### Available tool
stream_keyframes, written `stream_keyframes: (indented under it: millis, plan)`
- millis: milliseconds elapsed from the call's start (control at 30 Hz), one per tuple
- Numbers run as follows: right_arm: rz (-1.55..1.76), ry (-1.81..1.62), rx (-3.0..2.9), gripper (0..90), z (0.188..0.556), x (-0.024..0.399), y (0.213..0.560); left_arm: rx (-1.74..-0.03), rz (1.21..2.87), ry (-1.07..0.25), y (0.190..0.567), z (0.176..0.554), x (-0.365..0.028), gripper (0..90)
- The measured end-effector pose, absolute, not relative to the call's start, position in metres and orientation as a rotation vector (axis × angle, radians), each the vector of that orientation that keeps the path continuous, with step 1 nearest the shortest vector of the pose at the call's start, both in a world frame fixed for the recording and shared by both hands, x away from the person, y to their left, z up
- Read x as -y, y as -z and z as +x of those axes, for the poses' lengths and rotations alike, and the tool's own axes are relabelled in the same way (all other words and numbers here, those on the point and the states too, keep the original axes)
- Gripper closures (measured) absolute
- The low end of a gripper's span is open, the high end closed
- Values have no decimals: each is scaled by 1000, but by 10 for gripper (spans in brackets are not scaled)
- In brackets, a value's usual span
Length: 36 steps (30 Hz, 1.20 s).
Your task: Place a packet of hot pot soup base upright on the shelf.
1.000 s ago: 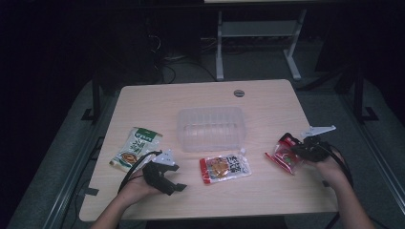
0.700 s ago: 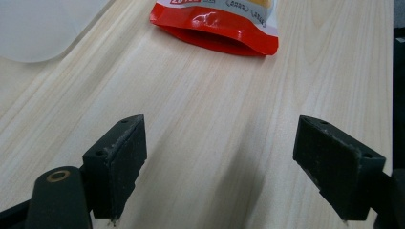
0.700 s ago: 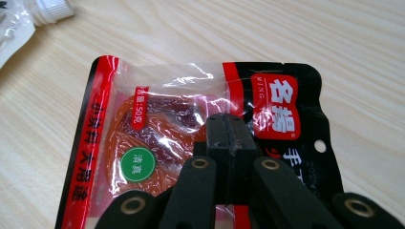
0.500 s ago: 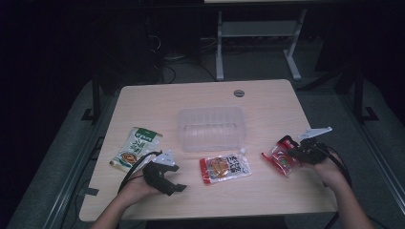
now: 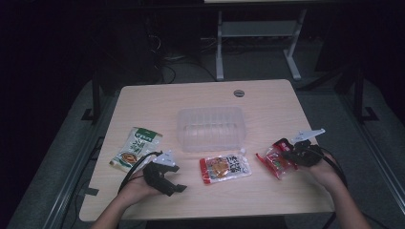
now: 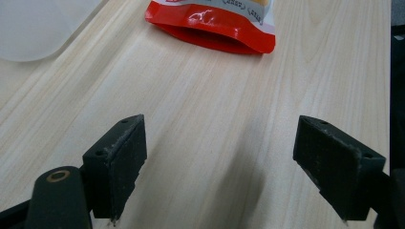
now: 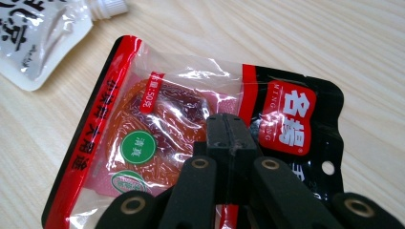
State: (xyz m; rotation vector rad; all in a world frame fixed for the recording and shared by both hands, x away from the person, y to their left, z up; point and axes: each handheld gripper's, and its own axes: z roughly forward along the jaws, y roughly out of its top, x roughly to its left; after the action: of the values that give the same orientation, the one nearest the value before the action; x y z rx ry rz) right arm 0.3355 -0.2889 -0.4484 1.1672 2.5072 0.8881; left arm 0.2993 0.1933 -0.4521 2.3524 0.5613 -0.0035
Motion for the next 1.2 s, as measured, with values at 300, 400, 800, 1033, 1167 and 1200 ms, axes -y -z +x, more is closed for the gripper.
stream_keyframes:
  millis: [300,400,800,1033,1167,1200]
  plan:
    - [1115,-909,-2561,896,333,276,448,-559,2353,3,452,299,-193,183]
    - [1098,-913,-2579,896,332,272,448,-558,2354,2,452,299,-193,183]
    - [1015,-929,-2635,896,326,253,448,-554,2346,-5,451,300,-191,186]
    - [984,-928,-2649,896,323,243,448,-534,2355,-9,451,301,-189,187]
    - [955,-926,-2657,896,322,238,448,-520,2322,-12,445,300,-186,214]
    - [949,-925,-2654,896,322,237,447,-518,2306,-10,444,299,-183,227]
